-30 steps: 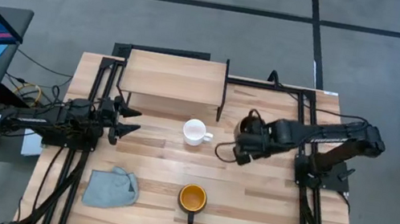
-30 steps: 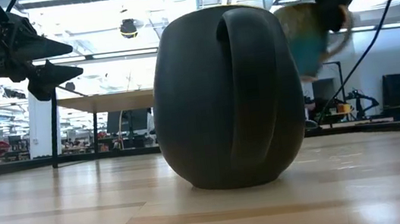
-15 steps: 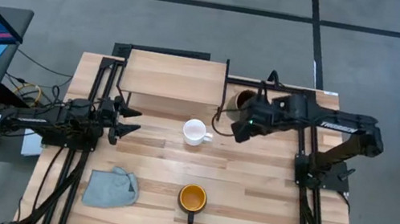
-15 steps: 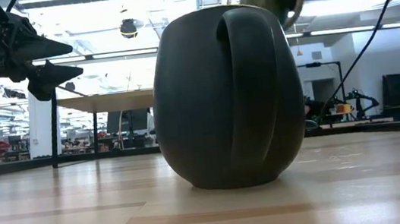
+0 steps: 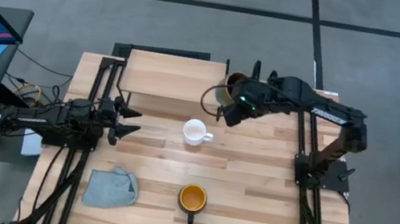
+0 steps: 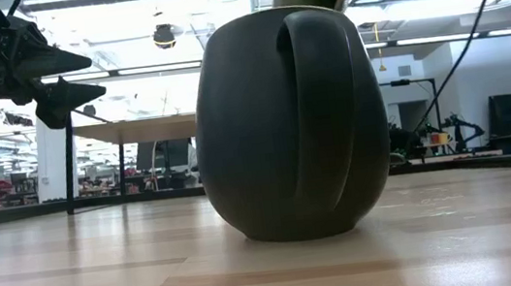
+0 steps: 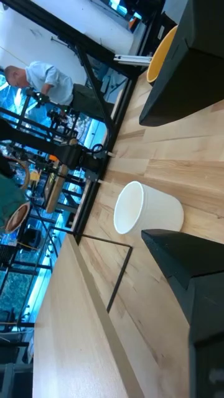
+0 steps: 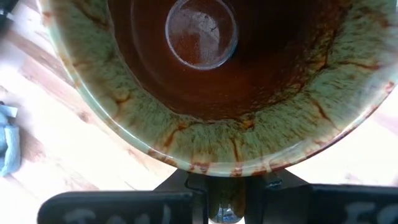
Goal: Stack small to large cups/mugs on shelf
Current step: Put the brown green mug on the shelf
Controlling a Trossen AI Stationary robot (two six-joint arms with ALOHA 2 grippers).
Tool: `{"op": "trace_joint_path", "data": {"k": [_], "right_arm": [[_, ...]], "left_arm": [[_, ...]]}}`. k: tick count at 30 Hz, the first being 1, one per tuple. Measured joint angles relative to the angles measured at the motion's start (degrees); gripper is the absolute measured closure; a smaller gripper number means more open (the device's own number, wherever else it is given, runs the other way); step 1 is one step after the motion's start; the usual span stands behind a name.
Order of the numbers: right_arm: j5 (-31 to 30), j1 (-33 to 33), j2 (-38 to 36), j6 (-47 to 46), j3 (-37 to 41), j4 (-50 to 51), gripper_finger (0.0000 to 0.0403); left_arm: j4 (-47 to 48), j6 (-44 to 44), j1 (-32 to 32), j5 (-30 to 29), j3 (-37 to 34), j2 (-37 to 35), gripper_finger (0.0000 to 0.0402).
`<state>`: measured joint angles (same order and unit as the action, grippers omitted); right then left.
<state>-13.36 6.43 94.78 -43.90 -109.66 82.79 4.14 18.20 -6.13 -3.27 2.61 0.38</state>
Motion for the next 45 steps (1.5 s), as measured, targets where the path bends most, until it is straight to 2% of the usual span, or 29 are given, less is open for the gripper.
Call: {"op": "trace_joint_path", "data": {"k": [10,14,18,26,31,45], "right_arm": [[0.5,3.3,13.4,5.4,-20.6,5.5,0.0338],[1.6,4.5,17.5,5.4,-25.4,6.1,0.0338],[3.9,5.8,19.0,5.4,-24.6,4.2,0.0338],[4.3,7.0,20.9,2.7,-25.0,1.4,0.0338],[5.6,7.7,20.9,0.3,-25.0,-0.5,0.0338],[3.8,9.8,20.9,-2.6,-25.0,-0.8,0.0338]], "left_arm": [[0.0,0.0,0.0,0.1,0.0,0.0,0.0125],[0.0,0.0,0.0,0.1,0.0,0.0,0.0125],[0.0,0.0,0.0,0.5,0.0,0.0,0.0125],[0.1,-0.8,0.0,0.5,0.0,0.0,0.0125],[0.1,-4.2,0.0,0.7,0.0,0.0,0.0125],[0.1,-5.4,0.0,0.7,0.0,0.0,0.0125]]}}
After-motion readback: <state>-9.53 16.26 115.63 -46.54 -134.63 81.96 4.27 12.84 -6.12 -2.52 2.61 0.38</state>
